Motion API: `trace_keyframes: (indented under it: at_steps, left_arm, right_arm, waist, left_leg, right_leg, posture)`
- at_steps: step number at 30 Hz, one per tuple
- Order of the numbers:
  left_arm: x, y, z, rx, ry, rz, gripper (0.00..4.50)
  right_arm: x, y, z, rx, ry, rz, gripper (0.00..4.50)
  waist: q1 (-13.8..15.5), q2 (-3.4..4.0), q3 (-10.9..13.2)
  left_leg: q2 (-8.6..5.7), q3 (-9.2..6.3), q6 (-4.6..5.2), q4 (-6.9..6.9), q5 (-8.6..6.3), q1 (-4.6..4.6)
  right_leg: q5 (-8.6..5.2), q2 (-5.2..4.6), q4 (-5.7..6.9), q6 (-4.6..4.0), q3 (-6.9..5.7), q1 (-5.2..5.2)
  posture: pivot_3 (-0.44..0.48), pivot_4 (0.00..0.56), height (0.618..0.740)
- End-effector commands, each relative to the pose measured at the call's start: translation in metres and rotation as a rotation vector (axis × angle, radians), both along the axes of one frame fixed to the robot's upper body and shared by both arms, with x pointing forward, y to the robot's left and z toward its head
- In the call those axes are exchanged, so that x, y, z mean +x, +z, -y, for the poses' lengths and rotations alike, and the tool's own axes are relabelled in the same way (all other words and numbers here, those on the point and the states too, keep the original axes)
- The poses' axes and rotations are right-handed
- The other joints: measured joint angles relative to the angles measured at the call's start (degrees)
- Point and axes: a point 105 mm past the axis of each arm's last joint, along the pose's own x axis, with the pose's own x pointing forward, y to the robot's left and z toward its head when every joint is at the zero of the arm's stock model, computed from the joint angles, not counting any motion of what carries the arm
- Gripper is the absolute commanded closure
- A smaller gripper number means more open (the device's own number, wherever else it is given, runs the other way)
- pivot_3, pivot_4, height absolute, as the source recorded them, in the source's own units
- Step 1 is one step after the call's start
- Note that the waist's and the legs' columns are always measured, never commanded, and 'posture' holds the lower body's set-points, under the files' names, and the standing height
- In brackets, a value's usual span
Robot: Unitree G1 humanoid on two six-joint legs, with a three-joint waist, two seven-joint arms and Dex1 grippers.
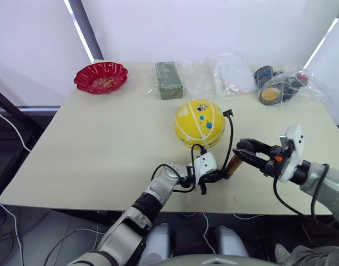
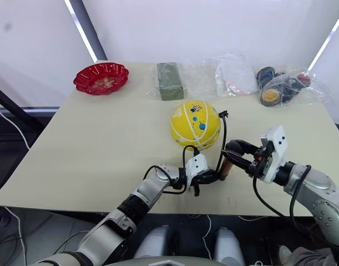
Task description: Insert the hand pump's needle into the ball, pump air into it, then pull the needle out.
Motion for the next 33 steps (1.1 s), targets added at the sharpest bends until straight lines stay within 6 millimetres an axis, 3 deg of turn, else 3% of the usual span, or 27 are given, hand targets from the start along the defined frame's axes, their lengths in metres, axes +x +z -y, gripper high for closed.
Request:
trace_keyframes:
  at_steps: [1,4,9,12,17,21,27,30,33]
  left_arm:
    - [-0.01,-0.035,-0.02,0.111,0.028,-0.107,4.14]
    - [-0.011,-0.035,-0.019,0.109,0.024,-0.11,4.14]
    - [-0.012,-0.035,-0.017,0.101,0.017,-0.117,4.14]
    - [-0.012,-0.035,-0.016,0.1,0.015,-0.118,4.14]
    - [-0.012,-0.035,-0.017,0.1,0.02,-0.117,4.14]
    - [-0.01,-0.035,-0.02,0.102,0.032,-0.115,4.14]
    - [-0.008,-0.034,-0.021,0.104,0.041,-0.113,4.14]
    - [-0.006,-0.034,-0.022,0.105,0.044,-0.11,4.14]
    - [-0.005,-0.034,-0.023,0.108,0.044,-0.109,4.14]
  right_arm:
    - [-0.004,0.066,0.009,0.03,-0.01,0.181,2.57]
    - [-0.013,0.107,0.012,0.058,0.02,0.249,2.57]
    - [-0.021,0.139,0.018,0.068,0.038,0.26,2.57]
    - [-0.019,0.121,0.014,0.025,0.059,0.177,2.57]
    - [-0.004,0.05,0.011,-0.061,0.01,-0.002,2.57]
    - [0.001,0.017,0.006,-0.041,-0.016,-0.051,2.57]
    - [0.003,-0.056,0.006,-0.117,-0.047,-0.168,2.57]
    - [0.004,-0.045,0.003,-0.11,-0.024,-0.114,2.57]
    - [0.011,-0.006,0.005,-0.068,-0.035,0.001,2.57]
  waist:
    - [0.02,0.25,0.16]
    - [0.18,0.31,0.29]
    - [0.34,0.13,0.51]
    - [0.34,0.12,0.52]
    - [0.32,-0.26,0.26]
    - [0.09,-0.29,0.07]
    - [0.0,-0.37,-0.11]
    - [-0.04,-0.3,-0.19]
    - [-0.05,-0.25,-0.14]
  left_leg:
    - [-0.02,0.01,0.0,0.0,0.0,-0.07]
    - [-0.08,0.02,-0.01,0.02,0.01,-0.33]
    - [-0.08,0.02,0.0,0.01,0.01,-0.39]
    - [-0.08,0.07,0.0,0.03,0.01,-0.38]
    - [-0.06,0.03,0.0,0.02,0.01,-0.3]
    - [-0.05,0.04,0.0,0.06,0.01,-0.21]
    - [-0.03,-0.03,0.0,0.05,0.01,-0.17]
    - [-0.05,0.0,0.0,0.05,0.01,-0.01]
    - [-0.01,-0.01,0.0,0.04,0.01,0.21]
  right_leg:
    - [0.01,-0.04,0.0,0.0,0.0,-0.02]
    - [0.02,-0.08,0.0,0.0,0.0,-0.24]
    - [0.02,-0.07,-0.01,0.0,-0.02,-0.27]
    - [0.02,-0.09,-0.01,0.0,0.01,-0.26]
    - [0.01,-0.03,-0.01,0.0,0.0,-0.18]
    - [0.02,-0.04,0.02,0.01,0.03,-0.13]
    - [0.01,0.04,0.02,0.0,0.0,-0.11]
    - [0.01,0.03,0.01,0.0,0.02,0.01]
    - [0.0,0.04,0.02,0.01,0.0,0.19]
  posture:
    - [0.0,0.15,0.74]
    - [0.0,0.15,0.74]
    - [0.0,0.15,0.74]
    - [0.0,0.15,0.74]
    - [0.0,0.15,0.74]
    - [0.0,0.15,0.74]
    - [0.0,0.15,0.74]
    - [0.0,0.15,0.74]
    - [0.0,0.15,0.74]
